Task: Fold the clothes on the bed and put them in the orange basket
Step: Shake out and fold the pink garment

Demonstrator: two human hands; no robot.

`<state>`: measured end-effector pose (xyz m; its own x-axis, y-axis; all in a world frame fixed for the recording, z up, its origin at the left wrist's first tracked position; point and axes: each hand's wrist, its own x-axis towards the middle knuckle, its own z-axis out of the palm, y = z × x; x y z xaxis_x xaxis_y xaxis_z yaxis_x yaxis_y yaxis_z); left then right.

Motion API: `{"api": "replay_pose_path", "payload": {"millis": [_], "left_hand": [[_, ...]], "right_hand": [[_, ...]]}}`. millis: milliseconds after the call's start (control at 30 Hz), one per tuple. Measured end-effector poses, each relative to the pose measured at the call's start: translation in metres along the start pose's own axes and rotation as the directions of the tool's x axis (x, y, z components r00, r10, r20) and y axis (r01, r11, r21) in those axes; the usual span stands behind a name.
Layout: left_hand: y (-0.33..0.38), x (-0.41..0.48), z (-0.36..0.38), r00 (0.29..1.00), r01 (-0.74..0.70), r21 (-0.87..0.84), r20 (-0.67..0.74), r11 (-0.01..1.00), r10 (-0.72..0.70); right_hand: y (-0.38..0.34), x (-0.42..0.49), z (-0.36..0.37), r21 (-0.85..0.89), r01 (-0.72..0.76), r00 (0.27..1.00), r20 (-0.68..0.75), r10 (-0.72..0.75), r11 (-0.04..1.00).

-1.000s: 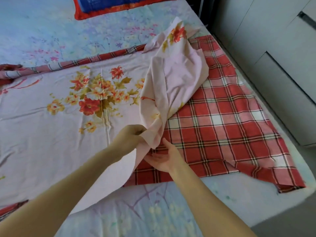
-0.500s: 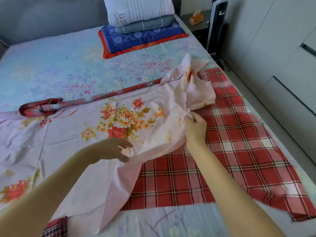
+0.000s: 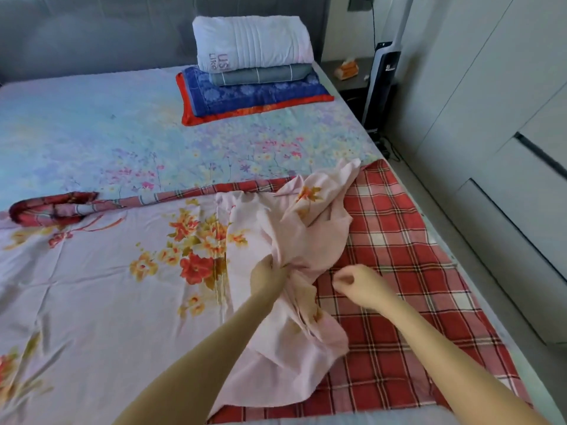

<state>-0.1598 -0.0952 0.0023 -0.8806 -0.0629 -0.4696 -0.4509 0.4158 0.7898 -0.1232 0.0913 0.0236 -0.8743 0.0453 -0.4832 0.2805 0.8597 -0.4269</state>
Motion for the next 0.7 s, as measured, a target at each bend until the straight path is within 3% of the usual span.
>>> {"api": "replay_pose_path", "payload": {"millis": [67,133,200,267,333,433,500,567,633,700], "left_hand": [[-0.007,0.002,-0.009,0.988,-0.050,0.054,0.147,0.997,0.041],[-0.009,0.002,-0.021,0.964,-0.106,0.114,0.256,0.988,0.074],[-0.011,0.003,-0.031,0.944,-0.133,0.170,0.323,0.976,0.072],[-0.011,0.003,-0.036,0.929,-0.165,0.224,0.362,0.961,0.075],[-0.010,0.002,-0.040,0.909,-0.208,0.271,0.408,0.940,0.083],[-0.002,0.005,-0.053,0.840,-0.226,0.353,0.542,0.908,-0.001],[0.004,0.011,-0.059,0.855,-0.216,0.354,0.519,0.910,0.001],[0.017,0.016,-0.063,0.935,-0.143,0.227,0.350,0.963,0.057],[0.037,0.015,-0.062,0.959,0.025,-0.015,0.281,1.000,-0.020],[0.061,0.008,-0.058,0.937,0.145,-0.161,0.340,0.976,-0.083]], "right_hand": [[-0.023,0.029,0.002,0.315,-0.006,0.995,-0.092,0.036,0.949],[-0.051,0.058,0.010,0.575,-0.109,0.992,0.009,0.126,0.811],[-0.072,0.081,0.019,0.712,-0.257,0.965,0.153,0.213,0.654],[-0.082,0.097,0.027,0.733,-0.356,0.933,0.244,0.264,0.580],[-0.085,0.100,0.024,0.710,-0.348,0.936,0.230,0.265,0.613],[-0.088,0.098,0.018,0.503,-0.260,0.962,0.064,0.264,0.824],[-0.078,0.102,0.020,0.342,-0.228,0.962,-0.064,0.265,0.911],[-0.053,0.113,0.032,0.229,-0.153,0.952,-0.227,0.205,0.961],[-0.045,0.093,0.031,0.113,-0.022,0.918,-0.392,0.065,0.993],[-0.066,0.045,0.013,-0.127,0.132,0.786,-0.591,-0.182,0.983]]}}
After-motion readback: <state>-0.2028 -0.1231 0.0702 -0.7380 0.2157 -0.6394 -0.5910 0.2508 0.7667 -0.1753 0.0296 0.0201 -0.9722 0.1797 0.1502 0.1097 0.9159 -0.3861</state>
